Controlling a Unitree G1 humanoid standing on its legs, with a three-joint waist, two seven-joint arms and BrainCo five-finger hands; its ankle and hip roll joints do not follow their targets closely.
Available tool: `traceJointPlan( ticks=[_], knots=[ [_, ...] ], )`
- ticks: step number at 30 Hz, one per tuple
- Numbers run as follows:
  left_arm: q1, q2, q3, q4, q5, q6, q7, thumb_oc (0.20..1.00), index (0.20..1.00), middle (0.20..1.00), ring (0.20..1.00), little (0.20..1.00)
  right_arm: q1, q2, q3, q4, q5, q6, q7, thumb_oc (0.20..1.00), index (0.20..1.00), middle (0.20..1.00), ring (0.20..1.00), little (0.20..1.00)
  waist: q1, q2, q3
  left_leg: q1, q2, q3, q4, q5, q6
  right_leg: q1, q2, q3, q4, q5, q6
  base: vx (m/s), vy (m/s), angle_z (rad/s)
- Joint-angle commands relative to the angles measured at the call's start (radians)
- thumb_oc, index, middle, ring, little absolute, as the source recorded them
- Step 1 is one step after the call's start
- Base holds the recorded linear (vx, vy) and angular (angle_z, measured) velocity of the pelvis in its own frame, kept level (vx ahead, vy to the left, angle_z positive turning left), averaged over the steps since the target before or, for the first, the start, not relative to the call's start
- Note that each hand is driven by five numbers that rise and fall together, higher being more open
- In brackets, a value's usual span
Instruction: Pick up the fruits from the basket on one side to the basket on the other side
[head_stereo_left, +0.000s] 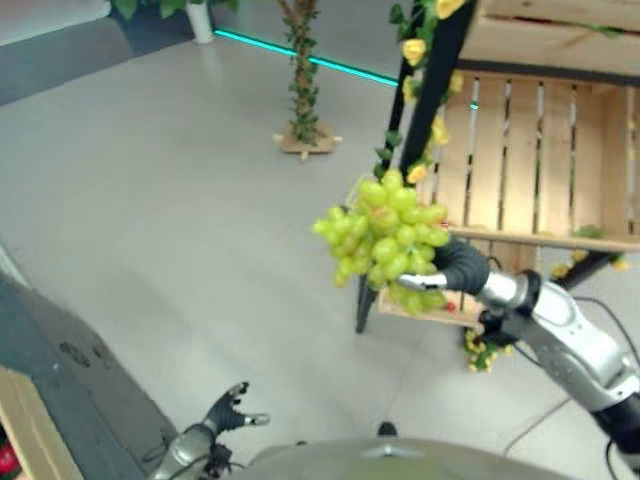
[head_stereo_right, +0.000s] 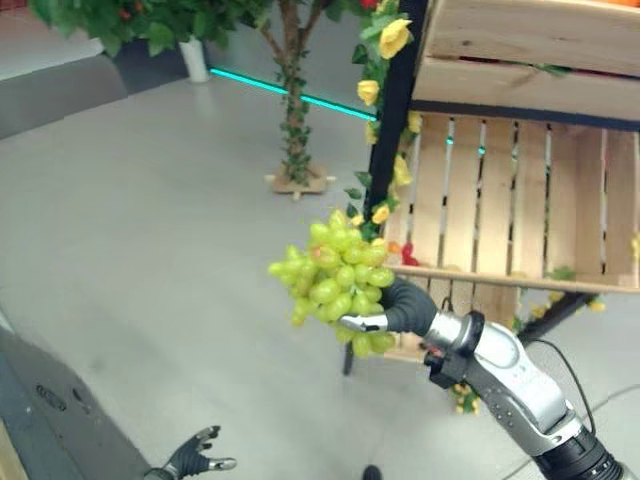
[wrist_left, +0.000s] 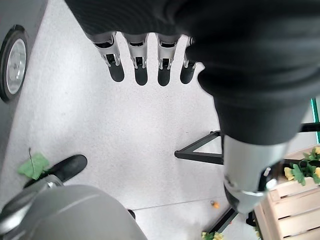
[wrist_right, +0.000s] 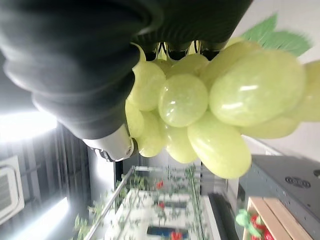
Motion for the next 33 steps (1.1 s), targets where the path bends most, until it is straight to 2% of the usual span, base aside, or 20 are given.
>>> traceJointPlan(
  ticks=[1,2,3,4,5,6,9,10,11,12,13,17,24,26,28,29,30,31,33],
  knots=[
    [-0.038,0.018,0.032,0.014,-0.027,-0.028,-0.006,1.000,1.000,1.000,1.000,1.000,-0.038,-0.020,-0.071,-0.098,0.027,-0.074,-0.005,0.200,0.200,0.200,0.200,0.200,0.003,0.008,0.011,-0.060,-0.016,0.022,0.098,-0.069,0.004,-0.010,-0.003,-0.009,0.020,0.043,0.079,-0.06,0.094,-0.47],
    [-0.038,0.018,0.032,0.014,-0.027,-0.028,-0.006,1.000,1.000,1.000,1.000,1.000,-0.038,-0.020,-0.071,-0.098,0.027,-0.074,-0.005,0.200,0.200,0.200,0.200,0.200,0.004,0.008,0.011,-0.060,-0.016,0.022,0.098,-0.069,0.004,-0.010,-0.003,-0.008,0.020,0.043,0.079,-0.14,0.100,-0.72],
    [-0.023,0.028,0.044,0.007,-0.041,-0.022,-0.006,1.000,1.000,1.000,1.000,1.000,-0.065,-0.013,-0.054,-0.089,0.019,-0.079,-0.023,0.200,0.200,0.200,0.200,0.200,0.019,0.014,0.030,-0.055,-0.001,0.078,0.093,-0.067,0.002,-0.039,-0.029,-0.111,0.046,0.047,0.078,-0.16,0.079,-0.49],
    [-0.017,0.032,0.046,0.000,-0.042,-0.020,-0.008,1.000,1.000,1.000,1.000,1.000,-0.074,-0.010,-0.050,-0.086,0.019,-0.079,-0.027,0.200,0.200,0.200,0.200,0.200,0.028,0.020,0.030,-0.062,0.005,0.086,0.087,-0.059,0.001,-0.042,-0.047,-0.161,0.060,0.037,0.070,-0.22,0.122,-1.00],
    [-0.011,0.037,0.048,-0.002,-0.046,-0.017,-0.010,1.000,1.000,1.000,1.000,1.000,-0.096,-0.006,-0.033,-0.068,0.019,-0.081,-0.034,0.200,0.200,0.200,0.200,0.200,0.032,0.027,0.034,-0.067,0.013,0.113,0.087,-0.053,0.001,-0.040,-0.072,-0.245,0.099,0.010,0.055,-0.15,0.091,-1.38],
    [-0.003,0.045,0.051,-0.011,-0.051,-0.013,-0.016,1.000,1.000,1.000,1.000,1.000,-0.110,-0.003,-0.022,-0.056,0.020,-0.083,-0.036,0.200,0.200,0.200,0.200,0.200,0.034,0.030,0.032,-0.068,0.018,0.130,0.086,-0.050,0.004,-0.028,-0.076,-0.285,0.136,-0.015,0.041,-0.12,0.075,-1.49],
    [0.014,0.051,0.075,-0.007,-0.079,-0.005,-0.024,1.000,1.000,1.000,1.000,1.000,-0.143,0.005,0.007,-0.042,0.027,-0.077,-0.034,0.200,0.200,0.200,0.200,0.200,0.031,0.031,0.025,-0.060,0.028,0.182,0.082,-0.055,0.013,-0.009,-0.048,-0.286,0.216,-0.068,0.030,-0.07,0.003,-0.79],
    [0.014,0.051,0.075,-0.007,-0.079,-0.005,-0.024,1.000,1.000,1.000,1.000,1.000,-0.144,0.005,0.007,-0.041,0.027,-0.077,-0.034,0.200,0.200,0.200,0.200,0.200,0.033,0.030,0.025,-0.060,0.028,0.184,0.083,-0.056,0.013,-0.010,-0.049,-0.284,0.218,-0.069,0.030,-0.05,-0.075,-0.81],
    [0.030,0.044,0.085,-0.008,-0.085,-0.004,-0.032,1.000,1.000,1.000,1.000,1.000,-0.150,-0.007,0.010,-0.042,0.028,-0.072,-0.028,0.200,0.200,0.200,0.200,0.200,0.032,0.020,0.013,-0.059,0.027,0.218,0.083,-0.058,0.009,0.025,-0.039,-0.285,0.156,-0.072,0.029,-0.03,-0.071,-0.68],
    [0.030,0.044,0.085,-0.009,-0.085,-0.004,-0.032,1.000,1.000,1.000,1.000,1.000,-0.149,-0.007,0.010,-0.042,0.028,-0.071,-0.029,0.200,0.200,0.200,0.200,0.200,0.033,0.021,0.014,-0.058,0.028,0.219,0.083,-0.058,0.008,0.027,-0.038,-0.285,0.154,-0.071,0.029,-0.04,-0.168,-0.93],
    [0.043,0.034,0.092,-0.009,-0.082,-0.008,-0.030,1.000,1.000,1.000,1.000,1.000,-0.152,-0.010,0.013,-0.037,0.017,-0.080,-0.031,0.200,0.200,0.200,0.200,0.200,0.042,0.014,0.002,-0.066,0.032,0.243,0.089,-0.052,0.002,0.046,-0.022,-0.277,0.087,-0.062,0.031,-0.02,-0.097,-0.80],
    [0.038,0.025,0.093,-0.004,-0.101,-0.015,-0.029,1.000,1.000,1.000,1.000,1.000,-0.138,-0.015,-0.004,-0.038,0.032,-0.086,-0.033,0.200,0.200,0.200,0.200,0.200,0.031,0.020,-0.010,-0.052,0.054,0.263,0.076,-0.044,-0.009,0.056,0.017,-0.252,0.045,-0.063,0.024,0.04,-0.146,-0.58],
    [0.008,0.008,0.087,0.029,-0.068,-0.015,-0.017,1.000,1.000,1.000,1.000,1.000,-0.048,-0.028,-0.085,-0.064,0.033,-0.093,-0.031,0.200,0.200,0.200,0.200,0.200,0.008,0.003,-0.024,-0.059,0.082,0.253,0.100,-0.036,-0.037,0.097,0.060,-0.243,-0.019,-0.061,0.004,0.02,-0.141,0.06],
    [-0.007,0.003,0.085,0.024,-0.059,-0.016,-0.007,1.000,1.000,1.000,1.000,1.000,-0.018,-0.026,-0.128,-0.073,0.034,-0.106,-0.042,0.200,0.200,0.200,0.200,0.200,0.002,-0.014,-0.015,-0.095,0.107,0.243,0.187,-0.046,-0.059,0.114,0.068,-0.240,-0.043,-0.056,-0.006,0.00,-0.181,0.04],
    [-0.010,0.002,0.085,0.021,-0.057,-0.017,0.001,1.000,1.000,1.000,1.000,1.000,-0.009,-0.020,-0.140,-0.075,0.041,-0.112,-0.046,0.200,0.200,0.200,0.200,0.200,0.001,-0.019,-0.010,-0.105,0.116,0.242,0.214,-0.051,-0.068,0.124,0.068,-0.247,-0.052,-0.055,-0.009,-0.01,-0.124,0.21],
    [-0.015,0.001,0.088,0.020,-0.061,-0.016,0.013,1.000,1.000,1.000,1.000,1.000,0.000,-0.015,-0.159,-0.079,0.039,-0.118,-0.056,0.200,0.200,0.200,0.200,0.200,0.010,-0.023,0.006,-0.123,0.121,0.211,0.262,-0.049,-0.084,0.136,0.067,-0.252,-0.056,-0.055,-0.015,-0.02,-0.117,0.35],
    [-0.016,-0.002,0.086,0.021,-0.066,-0.015,0.019,1.000,1.000,1.000,1.000,1.000,-0.002,-0.009,-0.163,-0.066,0.038,-0.123,-0.066,0.200,0.200,0.200,0.200,0.200,0.014,-0.023,0.011,-0.129,0.108,0.180,0.259,-0.052,-0.086,0.137,0.067,-0.252,-0.056,-0.056,-0.017,-0.03,-0.071,0.29],
    [-0.015,-0.003,0.082,0.017,-0.070,-0.017,0.024,1.000,1.000,1.000,1.000,1.000,-0.014,-0.014,-0.165,-0.055,0.023,-0.132,-0.075,0.200,0.200,0.200,0.200,0.200,0.023,-0.017,0.016,-0.130,0.098,0.148,0.228,-0.048,-0.087,0.136,0.073,-0.246,-0.051,-0.061,-0.017,-0.02,-0.001,0.18],
    [-0.005,-0.008,0.077,0.016,-0.075,-0.018,0.026,1.000,1.000,1.000,1.000,1.000,-0.024,-0.003,-0.163,-0.040,0.003,-0.134,-0.087,0.200,0.200,0.200,0.200,0.200,0.029,-0.014,0.003,-0.124,0.088,0.126,0.168,-0.034,-0.070,0.128,0.078,-0.249,-0.050,-0.057,-0.014,-0.01,0.002,0.03]
  ],
)
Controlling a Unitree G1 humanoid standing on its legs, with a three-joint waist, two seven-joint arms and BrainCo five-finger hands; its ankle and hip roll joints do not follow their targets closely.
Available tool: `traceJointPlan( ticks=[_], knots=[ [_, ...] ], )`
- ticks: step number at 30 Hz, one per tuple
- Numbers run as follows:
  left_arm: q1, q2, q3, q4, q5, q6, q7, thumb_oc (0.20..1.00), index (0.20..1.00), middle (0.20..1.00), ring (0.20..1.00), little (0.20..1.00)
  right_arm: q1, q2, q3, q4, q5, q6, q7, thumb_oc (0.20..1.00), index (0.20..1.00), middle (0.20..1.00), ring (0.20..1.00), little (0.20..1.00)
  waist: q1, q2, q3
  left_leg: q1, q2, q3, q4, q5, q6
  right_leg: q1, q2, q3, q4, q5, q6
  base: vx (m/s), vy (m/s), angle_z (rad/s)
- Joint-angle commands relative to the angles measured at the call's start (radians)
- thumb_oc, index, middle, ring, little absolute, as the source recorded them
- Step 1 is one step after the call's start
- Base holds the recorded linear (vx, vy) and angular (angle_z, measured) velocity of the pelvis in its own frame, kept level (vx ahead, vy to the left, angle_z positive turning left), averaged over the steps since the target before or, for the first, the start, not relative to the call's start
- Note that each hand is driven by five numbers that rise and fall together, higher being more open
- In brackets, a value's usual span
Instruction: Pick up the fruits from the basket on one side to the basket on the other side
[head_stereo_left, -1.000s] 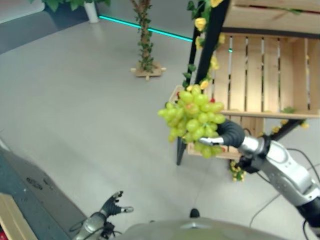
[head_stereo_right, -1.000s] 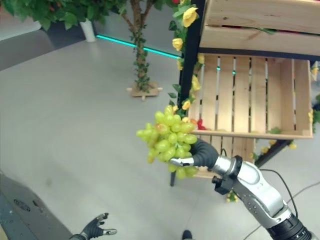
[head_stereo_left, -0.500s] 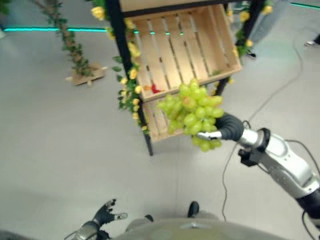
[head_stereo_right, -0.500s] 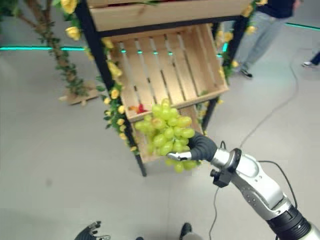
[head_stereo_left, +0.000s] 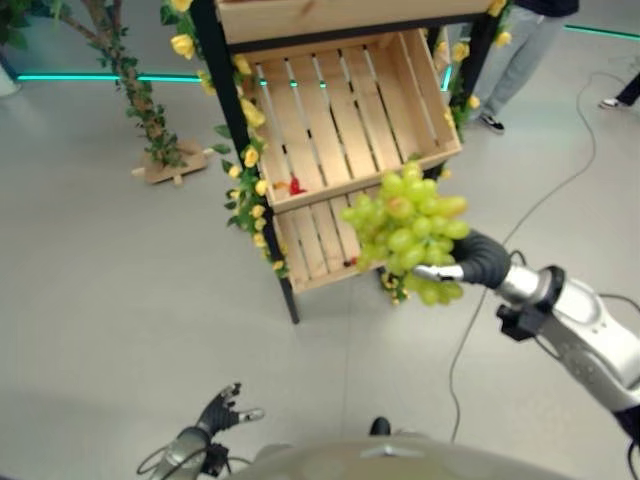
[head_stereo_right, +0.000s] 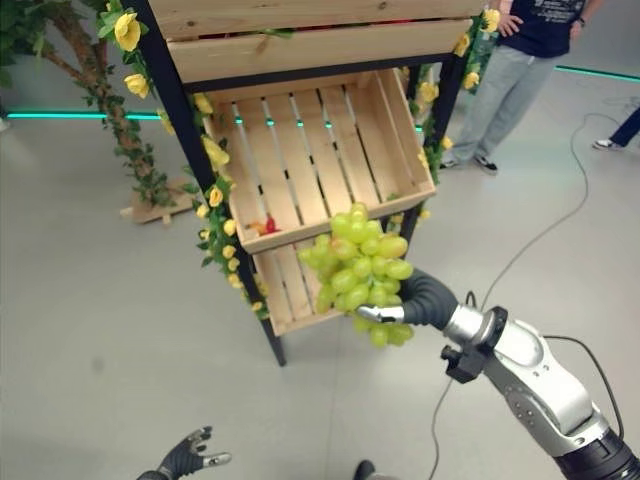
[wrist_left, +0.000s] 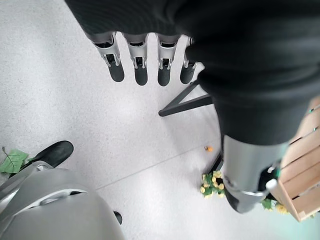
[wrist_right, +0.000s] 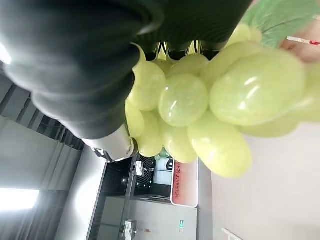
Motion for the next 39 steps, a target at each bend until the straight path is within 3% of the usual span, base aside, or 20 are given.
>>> traceJointPlan(
  ticks=[1,6,15,21,29,34,39],
  knots=[
    [-0.008,0.032,-0.005,-0.012,-0.011,-0.025,0.024,1.000,1.000,1.000,1.000,1.000,-0.049,0.081,-0.048,-0.027,0.016,-0.111,-0.035,0.200,0.200,0.200,0.200,0.200,0.038,-0.055,-0.023,-0.057,-0.094,-0.030,-0.011,0.014,0.042,0.116,0.016,0.023,-0.109,0.012,0.105,0.05,0.009,0.02],
    [0.007,0.044,0.006,0.010,0.004,-0.025,0.022,1.000,1.000,1.000,1.000,1.000,-0.047,0.118,-0.032,-0.010,-0.003,-0.113,-0.037,0.200,0.200,0.200,0.200,0.200,0.041,-0.055,-0.063,-0.010,-0.112,-0.032,-0.099,0.038,0.057,0.125,0.019,0.023,-0.129,0.014,0.108,0.07,0.026,-0.06],
    [0.010,0.038,-0.008,0.036,0.033,-0.024,0.018,1.000,1.000,1.000,1.000,1.000,-0.084,0.159,-0.011,0.102,-0.099,-0.143,-0.108,0.200,0.200,0.200,0.200,0.200,0.055,-0.054,-0.069,0.010,-0.116,-0.032,-0.140,0.052,0.058,0.134,0.015,0.008,-0.145,0.015,0.113,0.04,0.015,0.04],
    [0.003,0.049,-0.045,0.015,0.035,-0.016,0.029,1.000,1.000,1.000,1.000,1.000,-0.185,0.206,0.035,0.246,-0.196,-0.175,-0.218,0.200,0.200,0.200,0.200,0.200,0.080,-0.053,-0.070,0.009,-0.118,-0.046,-0.151,0.057,0.058,0.139,0.009,-0.016,-0.146,0.014,0.114,0.03,0.011,0.14],
    [-0.018,0.069,-0.104,0.024,0.039,-0.010,0.059,1.000,1.000,1.000,1.000,1.000,-0.456,0.298,0.189,0.577,-0.444,-0.201,-0.418,0.200,0.200,0.200,0.200,0.200,0.106,-0.058,-0.064,0.008,-0.119,-0.051,-0.166,0.065,0.059,0.140,0.009,-0.026,-0.149,0.007,0.111,0.02,0.004,0.08],
    [-0.025,0.084,-0.115,0.028,0.026,-0.007,0.077,1.000,1.000,1.000,1.000,1.000,-0.570,0.349,0.221,0.728,-0.490,-0.196,-0.501,0.200,0.200,0.200,0.200,0.200,0.117,-0.061,-0.053,0.004,-0.120,-0.052,-0.171,0.069,0.059,0.134,0.008,-0.028,-0.146,0.007,0.109,0.00,0.000,0.00],
    [-0.022,0.081,-0.097,0.070,0.003,0.004,0.086,1.000,1.000,1.000,1.000,1.000,-0.663,0.347,0.210,0.793,-0.488,-0.194,-0.542,0.200,0.200,0.200,0.200,0.200,0.126,-0.070,-0.048,0.002,-0.121,-0.059,-0.174,0.073,0.057,0.136,0.007,-0.037,-0.146,0.005,0.107,0.01,0.001,0.00]
  ],
)
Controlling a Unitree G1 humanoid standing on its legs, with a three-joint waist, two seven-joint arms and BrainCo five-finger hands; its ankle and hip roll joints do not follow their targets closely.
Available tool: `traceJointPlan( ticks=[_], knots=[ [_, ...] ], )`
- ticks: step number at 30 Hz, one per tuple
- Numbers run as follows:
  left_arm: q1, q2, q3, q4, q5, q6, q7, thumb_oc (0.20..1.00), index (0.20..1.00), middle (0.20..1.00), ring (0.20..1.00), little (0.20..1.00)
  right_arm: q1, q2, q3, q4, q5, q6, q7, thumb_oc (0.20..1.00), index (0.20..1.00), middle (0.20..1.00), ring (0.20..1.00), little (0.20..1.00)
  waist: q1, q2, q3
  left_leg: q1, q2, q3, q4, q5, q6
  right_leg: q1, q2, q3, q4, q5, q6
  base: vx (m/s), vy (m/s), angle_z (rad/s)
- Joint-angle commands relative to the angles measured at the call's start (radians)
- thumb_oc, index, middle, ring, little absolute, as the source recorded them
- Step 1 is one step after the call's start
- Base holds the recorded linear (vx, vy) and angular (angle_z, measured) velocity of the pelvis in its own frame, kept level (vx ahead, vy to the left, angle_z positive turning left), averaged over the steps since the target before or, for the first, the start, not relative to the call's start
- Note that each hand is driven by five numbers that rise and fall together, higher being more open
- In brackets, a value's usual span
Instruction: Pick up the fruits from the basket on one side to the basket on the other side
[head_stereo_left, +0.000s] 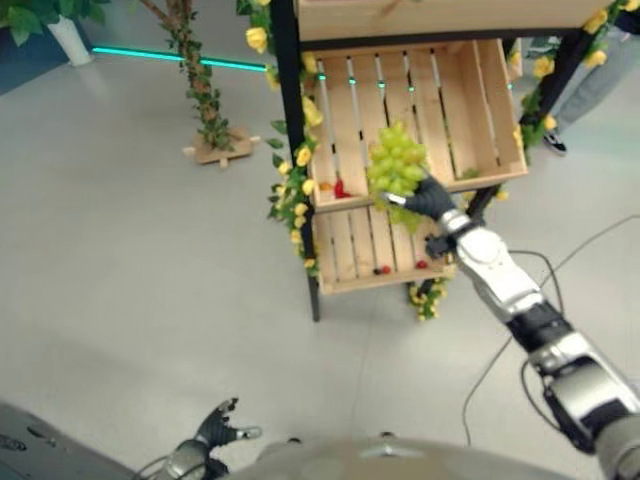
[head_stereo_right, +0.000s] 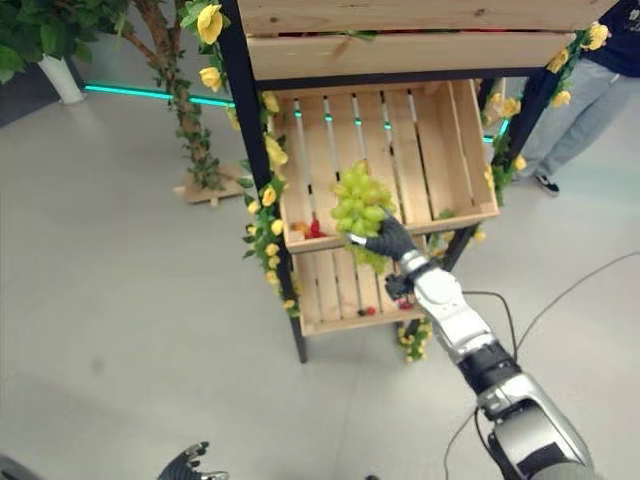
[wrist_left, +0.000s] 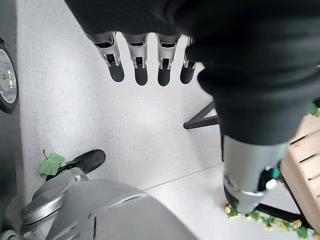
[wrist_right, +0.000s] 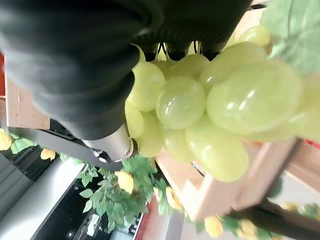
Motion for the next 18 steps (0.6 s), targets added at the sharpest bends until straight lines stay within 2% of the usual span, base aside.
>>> traceJointPlan(
  ticks=[1,11,18],
  knots=[
    [-0.038,0.043,0.006,0.042,-0.017,-0.006,0.020,1.000,1.000,1.000,1.000,1.000,-0.139,0.007,-0.040,0.053,0.003,-0.054,-0.073,0.200,0.200,0.200,0.200,0.200,0.021,-0.057,-0.015,-0.036,-0.080,0.024,-0.028,0.036,0.039,0.067,-0.007,0.010,0.019,-0.054,0.080,0.00,0.000,0.00],
    [-0.040,0.044,-0.004,0.052,-0.026,0.001,0.024,1.000,1.000,1.000,1.000,1.000,-0.298,-0.011,-0.037,0.152,0.029,-0.053,-0.116,0.200,0.200,0.200,0.200,0.200,0.034,-0.067,-0.014,-0.034,-0.082,0.019,-0.028,0.035,0.039,0.075,-0.007,0.001,0.020,-0.056,0.078,0.02,0.003,0.03],
    [-0.041,0.057,-0.020,0.056,-0.042,0.002,0.024,1.000,1.000,1.000,1.000,1.000,-0.456,-0.029,-0.001,0.291,0.033,-0.044,-0.143,0.200,0.200,0.200,0.200,0.200,0.045,-0.073,-0.010,-0.041,-0.085,0.017,-0.031,0.036,0.038,0.070,-0.006,0.002,0.015,-0.055,0.079,0.00,0.000,0.00]
  ],
)
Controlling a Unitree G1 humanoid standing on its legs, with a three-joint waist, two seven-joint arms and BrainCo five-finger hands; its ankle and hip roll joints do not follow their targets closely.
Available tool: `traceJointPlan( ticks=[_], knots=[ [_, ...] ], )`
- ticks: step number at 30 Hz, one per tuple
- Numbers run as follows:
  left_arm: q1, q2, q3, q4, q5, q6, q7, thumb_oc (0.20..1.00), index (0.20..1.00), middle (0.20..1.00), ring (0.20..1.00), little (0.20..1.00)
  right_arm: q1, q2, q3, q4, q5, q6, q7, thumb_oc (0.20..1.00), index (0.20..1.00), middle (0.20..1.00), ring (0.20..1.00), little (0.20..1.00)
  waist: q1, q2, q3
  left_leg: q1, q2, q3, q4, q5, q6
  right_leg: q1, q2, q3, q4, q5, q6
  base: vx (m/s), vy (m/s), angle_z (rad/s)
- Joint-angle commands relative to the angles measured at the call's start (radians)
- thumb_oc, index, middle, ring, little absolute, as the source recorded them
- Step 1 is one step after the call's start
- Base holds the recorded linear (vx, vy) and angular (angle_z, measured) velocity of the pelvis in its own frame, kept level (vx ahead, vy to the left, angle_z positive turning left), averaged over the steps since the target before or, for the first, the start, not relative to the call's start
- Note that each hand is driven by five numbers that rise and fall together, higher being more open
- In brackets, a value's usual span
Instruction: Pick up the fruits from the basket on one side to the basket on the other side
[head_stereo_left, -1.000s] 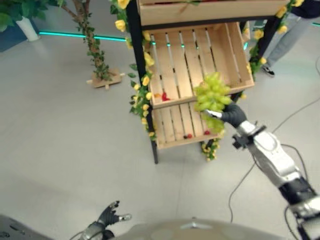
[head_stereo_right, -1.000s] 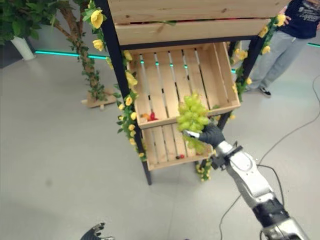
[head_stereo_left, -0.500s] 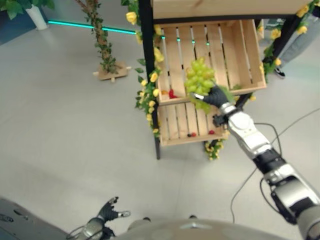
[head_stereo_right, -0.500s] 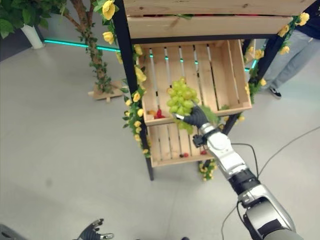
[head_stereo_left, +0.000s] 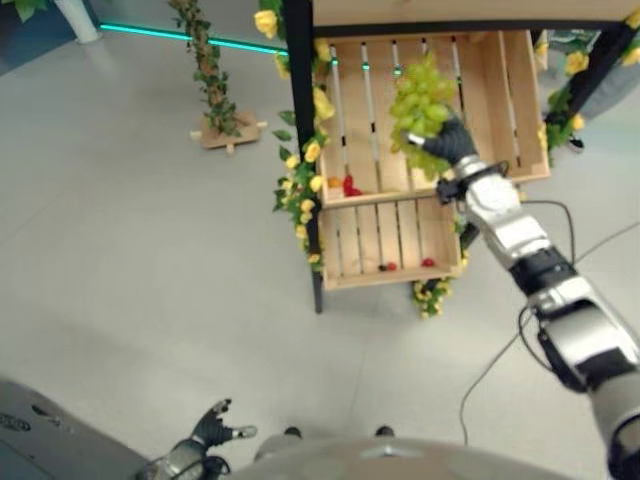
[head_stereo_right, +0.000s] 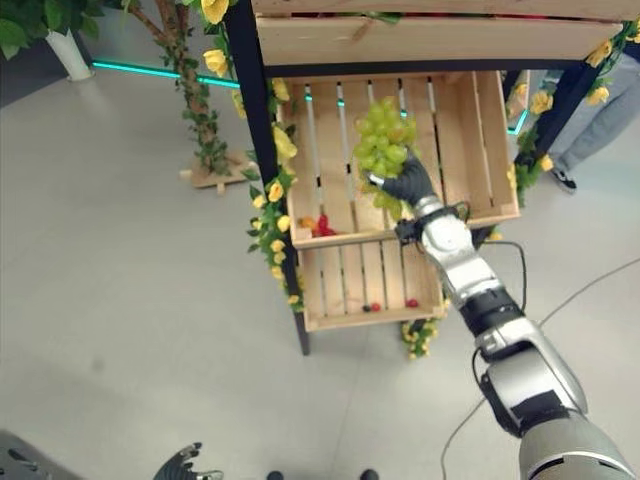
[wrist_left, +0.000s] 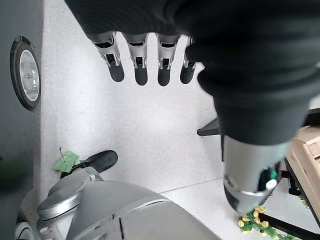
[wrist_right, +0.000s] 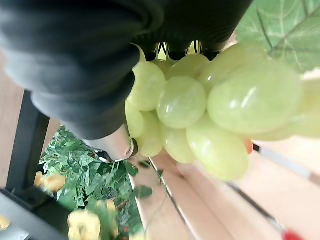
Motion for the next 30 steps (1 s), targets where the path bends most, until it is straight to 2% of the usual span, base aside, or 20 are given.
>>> traceJointPlan(
  ticks=[1,11,12,13,14,30],
  knots=[
    [-0.040,0.059,-0.026,0.026,-0.031,-0.009,0.013,1.000,1.000,1.000,1.000,1.000,-0.170,0.006,0.013,0.080,0.020,-0.055,-0.050,0.200,0.200,0.200,0.200,0.200,0.023,-0.069,-0.038,-0.050,-0.084,0.030,-0.014,0.036,0.041,0.027,-0.021,0.014,0.098,-0.089,0.082,0.00,0.000,0.00],
    [-0.053,0.056,-0.040,0.032,-0.038,-0.007,0.027,1.000,1.000,1.000,1.000,1.000,-0.233,0.035,0.028,0.180,0.025,-0.043,-0.068,0.200,0.200,0.200,0.200,0.200,0.033,-0.069,-0.028,-0.061,-0.089,0.023,-0.008,0.032,0.044,0.021,-0.019,0.018,0.096,-0.087,0.083,0.01,0.001,0.00],
    [-0.054,0.053,-0.041,0.035,-0.038,-0.006,0.028,1.000,1.000,1.000,1.000,1.000,-0.227,0.037,0.031,0.176,0.029,-0.040,-0.061,0.391,0.391,0.391,0.391,0.391,0.032,-0.068,-0.027,-0.061,-0.089,0.023,-0.010,0.032,0.044,0.020,-0.019,0.017,0.095,-0.087,0.083,0.00,0.000,0.00],
    [-0.054,0.053,-0.041,0.035,-0.038,-0.006,0.028,1.000,1.000,1.000,1.000,1.000,-0.226,0.037,0.031,0.176,0.029,-0.040,-0.061,0.391,0.391,0.391,0.391,0.391,0.032,-0.068,-0.027,-0.061,-0.089,0.023,-0.010,0.032,0.044,0.020,-0.019,0.017,0.095,-0.087,0.083,0.00,0.000,0.00],
    [-0.053,0.052,-0.042,0.035,-0.037,-0.007,0.029,1.000,1.000,1.000,1.000,1.000,-0.224,0.037,0.033,0.171,0.035,-0.039,-0.056,1.000,1.000,1.000,1.000,1.000,0.032,-0.068,-0.028,-0.061,-0.090,0.023,-0.010,0.031,0.044,0.021,-0.019,0.018,0.095,-0.088,0.083,0.00,0.000,0.00],
    [-0.055,0.037,-0.045,0.044,-0.030,-0.004,0.038,1.000,1.000,1.000,1.000,1.000,-0.200,0.039,0.029,0.156,0.038,-0.045,-0.056,1.000,1.000,1.000,1.000,1.000,0.021,-0.065,-0.033,-0.043,-0.095,0.024,-0.013,0.020,0.047,0.036,-0.020,0.021,0.096,-0.096,0.083,0.01,0.003,0.00]
  ],
)
